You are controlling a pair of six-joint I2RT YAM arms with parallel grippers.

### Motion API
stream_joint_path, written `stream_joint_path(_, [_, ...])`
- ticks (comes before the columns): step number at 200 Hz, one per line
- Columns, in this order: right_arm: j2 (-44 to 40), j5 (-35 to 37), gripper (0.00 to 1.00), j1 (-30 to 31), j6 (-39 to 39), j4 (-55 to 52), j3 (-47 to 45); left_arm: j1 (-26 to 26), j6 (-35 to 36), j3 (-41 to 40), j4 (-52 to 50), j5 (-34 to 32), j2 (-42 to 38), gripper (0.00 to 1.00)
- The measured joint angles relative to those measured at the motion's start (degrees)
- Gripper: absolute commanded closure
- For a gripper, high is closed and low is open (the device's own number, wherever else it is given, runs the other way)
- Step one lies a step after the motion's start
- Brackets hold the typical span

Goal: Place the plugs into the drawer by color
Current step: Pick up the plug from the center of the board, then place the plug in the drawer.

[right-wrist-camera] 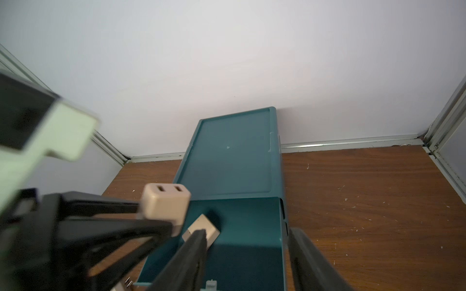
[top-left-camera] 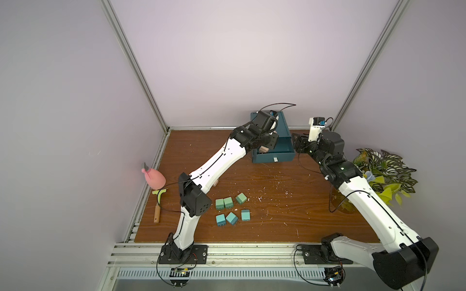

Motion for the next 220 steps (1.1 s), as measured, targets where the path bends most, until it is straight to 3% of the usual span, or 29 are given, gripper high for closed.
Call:
stream_joint_path(34, [-1.53, -0.15, 0.42, -0.68, 0.39, 1.14, -2.16, -0.39, 0.68, 0.96, -0.44, 0.31, 3.34, 0.94])
stream_joint_path(220, [-1.25, -1.62, 0.42, -2.05, 1.44, 3.63, -3.50, -0.72, 2.75, 0.98, -0.50, 0.15, 6.01, 0.71])
